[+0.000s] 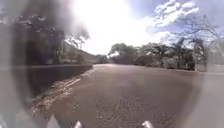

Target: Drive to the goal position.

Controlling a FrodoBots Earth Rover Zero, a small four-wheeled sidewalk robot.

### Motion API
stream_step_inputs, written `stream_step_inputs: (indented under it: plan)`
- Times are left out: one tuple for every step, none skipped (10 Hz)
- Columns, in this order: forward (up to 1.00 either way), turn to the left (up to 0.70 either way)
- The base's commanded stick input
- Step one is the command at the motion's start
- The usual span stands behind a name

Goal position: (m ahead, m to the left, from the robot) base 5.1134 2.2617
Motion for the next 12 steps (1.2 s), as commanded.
stream_step_inputs:
  plan:
    - [0.50, 0.00]
    - [0.50, 0.00]
    - [0.50, 0.00]
    - [0.50, 0.00]
    - [0.50, 0.00]
    - [0.50, 0.00]
    - [0.50, 0.00]
    - [0.50, 0.00]
    - [0.50, 0.00]
    - [0.50, 0.00]
    - [0.50, 0.00]
    - [0.50, 0.00]
